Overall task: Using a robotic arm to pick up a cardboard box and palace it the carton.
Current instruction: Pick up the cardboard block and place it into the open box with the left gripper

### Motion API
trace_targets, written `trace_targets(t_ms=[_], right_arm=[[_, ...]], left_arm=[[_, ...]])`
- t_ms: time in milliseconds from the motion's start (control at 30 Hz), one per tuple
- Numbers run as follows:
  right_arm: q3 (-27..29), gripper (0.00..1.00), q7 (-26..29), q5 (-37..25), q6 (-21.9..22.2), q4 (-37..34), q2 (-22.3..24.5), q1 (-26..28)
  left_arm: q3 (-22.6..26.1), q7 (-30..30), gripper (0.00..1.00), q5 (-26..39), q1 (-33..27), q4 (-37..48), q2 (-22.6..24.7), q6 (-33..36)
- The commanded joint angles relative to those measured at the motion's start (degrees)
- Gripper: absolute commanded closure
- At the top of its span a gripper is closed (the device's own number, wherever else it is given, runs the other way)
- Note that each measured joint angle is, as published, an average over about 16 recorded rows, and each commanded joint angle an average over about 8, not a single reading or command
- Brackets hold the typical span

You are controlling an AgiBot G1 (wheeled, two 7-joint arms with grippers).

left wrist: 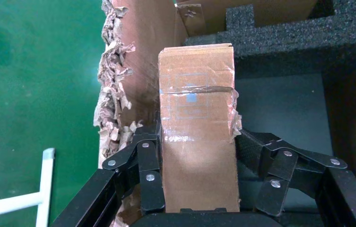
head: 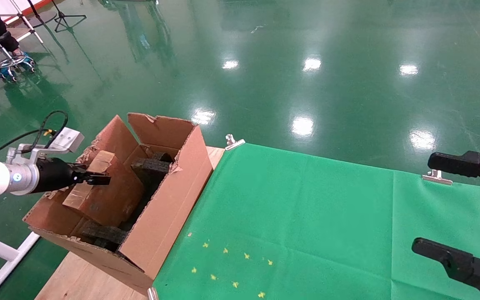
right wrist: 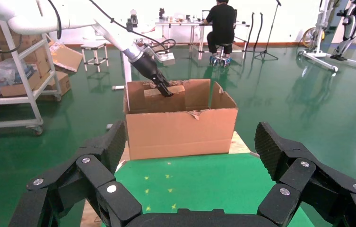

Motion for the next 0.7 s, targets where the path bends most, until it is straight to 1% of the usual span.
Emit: trace_targets(t_ms=[33,700], right_arm=[[0.00,0.00,0.00,0.00,0.01,-0.01,0.00,0.00],[0.00,0.00,0.00,0.01,0.00,-0.01,0.00,-0.01]], left_arm=[[-0.06,0.58,0.00,-0.29,0.12,0.62,0.30,-0.20],[-0.27,0.24,0.00,-0.52,-0.44,-0.64,0.06,0.01]])
